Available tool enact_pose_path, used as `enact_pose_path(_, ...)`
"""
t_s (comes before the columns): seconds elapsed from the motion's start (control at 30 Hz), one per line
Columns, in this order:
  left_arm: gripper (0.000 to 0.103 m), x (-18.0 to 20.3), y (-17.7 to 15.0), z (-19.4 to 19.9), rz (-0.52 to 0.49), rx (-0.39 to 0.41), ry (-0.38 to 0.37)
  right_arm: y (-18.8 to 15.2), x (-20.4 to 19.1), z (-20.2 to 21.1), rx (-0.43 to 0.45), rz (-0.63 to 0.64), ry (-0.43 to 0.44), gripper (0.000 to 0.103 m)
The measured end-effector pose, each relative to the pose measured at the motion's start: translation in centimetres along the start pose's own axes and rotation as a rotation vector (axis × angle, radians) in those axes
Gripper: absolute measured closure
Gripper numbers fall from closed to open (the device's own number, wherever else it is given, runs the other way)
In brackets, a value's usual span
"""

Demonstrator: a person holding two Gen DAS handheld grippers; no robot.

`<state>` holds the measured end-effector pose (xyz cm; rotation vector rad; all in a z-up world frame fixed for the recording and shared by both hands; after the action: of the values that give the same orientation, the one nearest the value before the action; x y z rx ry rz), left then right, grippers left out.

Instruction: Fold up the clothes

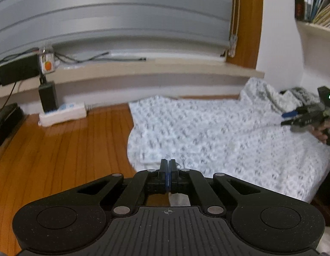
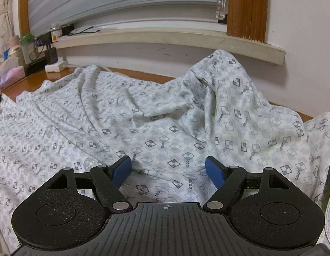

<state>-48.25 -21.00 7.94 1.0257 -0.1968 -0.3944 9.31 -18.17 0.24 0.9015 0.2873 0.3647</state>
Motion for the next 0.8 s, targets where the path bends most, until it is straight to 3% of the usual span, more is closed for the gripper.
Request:
enact_pose_path(0.17,0.103,0.1,1.8,0.8,0.026,0.141,0.027,0.0,0.0,0.0,0.000,0.003,-0.002,0.027)
enact_pose_path(0.37,0.103,-1.3,1.2,-5.7,0.023,-0.068,0.136,0.0,0.0,0.0,-0.001,0.005,-0.001,0.027)
enact_pose_path(0.43,0.102,-1.5,1.1,-7.0,0.018,-0.098,0.174,0.0,0.0,0.1,-0.001,0.003,-0.001,0.027)
enact_pose_path(0.6,0.080,-0.4,3.5,-7.5,0.029,-0.028,0.168,-0.1,0.2,0.7,0.029,-0.017,0.017,0.027)
enact_pose_path(0.67,0.063,0.8,5.0,-8.4,0.006,-0.006,0.134,-0.1,0.9,1.5,0.063,-0.040,0.012,0.027)
enact_pose_path(0.8,0.058,4.0,7.2,-12.4,-0.045,0.000,0.053,-0.1,2.8,4.0,0.136,-0.082,-0.057,0.027)
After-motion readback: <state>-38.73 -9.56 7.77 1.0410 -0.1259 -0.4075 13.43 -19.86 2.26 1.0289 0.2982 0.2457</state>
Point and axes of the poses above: each gripper's, at about its wrist camera, not at the fingertips, and z roughly against the way its jaws point, x to its right, y to its top, the point moved 1 cm from there along -z, roughly the way its jaws point, and after that the axes turned 7 degrees about y, right-handed, at the moved point
